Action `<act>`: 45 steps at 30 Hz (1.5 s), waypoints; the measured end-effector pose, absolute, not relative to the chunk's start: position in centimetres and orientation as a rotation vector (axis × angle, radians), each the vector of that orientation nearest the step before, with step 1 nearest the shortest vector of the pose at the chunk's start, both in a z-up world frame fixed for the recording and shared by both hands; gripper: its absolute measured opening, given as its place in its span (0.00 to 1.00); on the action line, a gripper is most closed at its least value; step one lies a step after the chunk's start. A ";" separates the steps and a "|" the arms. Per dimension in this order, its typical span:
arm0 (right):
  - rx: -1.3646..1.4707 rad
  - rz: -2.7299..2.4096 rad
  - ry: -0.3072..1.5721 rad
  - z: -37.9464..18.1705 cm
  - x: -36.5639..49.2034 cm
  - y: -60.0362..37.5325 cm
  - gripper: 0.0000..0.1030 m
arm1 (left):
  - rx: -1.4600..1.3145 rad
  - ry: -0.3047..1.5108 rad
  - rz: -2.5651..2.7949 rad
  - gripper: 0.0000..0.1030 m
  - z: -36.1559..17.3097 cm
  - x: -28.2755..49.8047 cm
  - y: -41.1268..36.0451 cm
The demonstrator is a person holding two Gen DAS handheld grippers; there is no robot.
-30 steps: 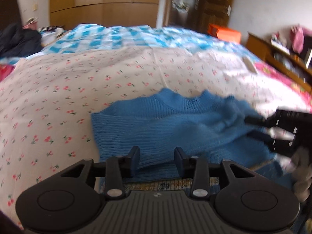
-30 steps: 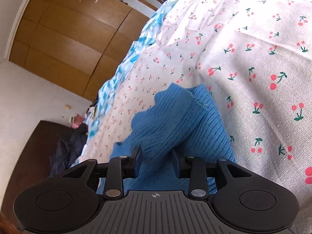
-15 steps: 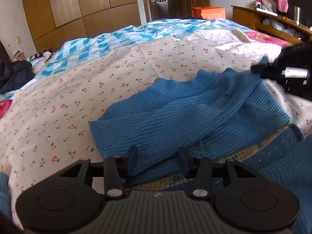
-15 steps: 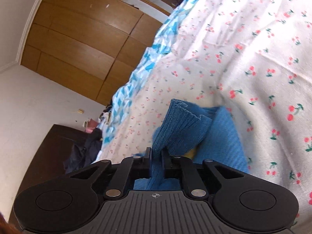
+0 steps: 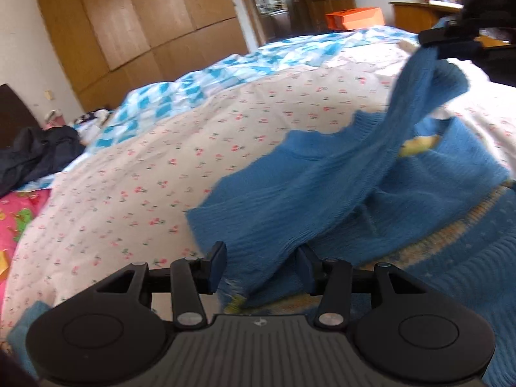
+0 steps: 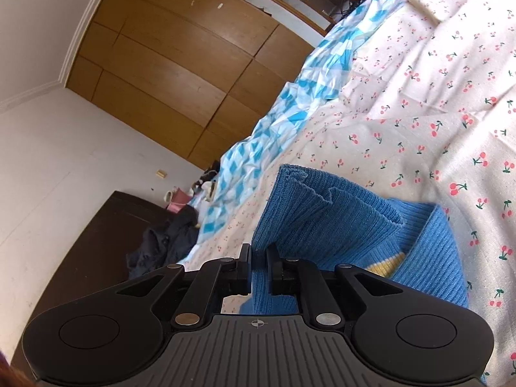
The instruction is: Fold small clothes
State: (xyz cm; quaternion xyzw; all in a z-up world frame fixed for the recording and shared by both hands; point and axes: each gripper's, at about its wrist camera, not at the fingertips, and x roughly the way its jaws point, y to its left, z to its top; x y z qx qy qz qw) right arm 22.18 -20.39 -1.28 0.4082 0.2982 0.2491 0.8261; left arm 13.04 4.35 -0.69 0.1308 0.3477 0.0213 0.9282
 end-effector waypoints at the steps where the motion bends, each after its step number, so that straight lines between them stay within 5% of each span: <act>1: 0.863 0.531 0.639 -1.2 22.4 -20.2 0.09 | 0.250 0.703 0.070 0.50 -0.6 13.4 4.7; 8: 0.795 0.590 0.578 0.5 21.3 -19.5 0.09 | 0.086 0.601 0.217 0.50 1.5 12.0 8.6; 16: 0.668 0.384 0.852 -8.9 19.8 -21.2 0.09 | 0.155 0.760 0.165 0.50 -2.8 10.4 8.1; 26: 0.759 0.357 0.806 -8.3 19.4 -22.6 0.23 | 0.086 0.760 0.169 0.50 -2.1 10.4 8.3; 32: 0.809 0.327 0.798 -8.7 18.7 -23.7 0.10 | 0.055 0.750 0.162 0.50 -1.8 9.9 8.4; 45: 0.687 0.289 0.824 -7.7 17.8 -23.5 0.14 | -0.037 0.769 0.173 0.50 -0.7 8.2 10.0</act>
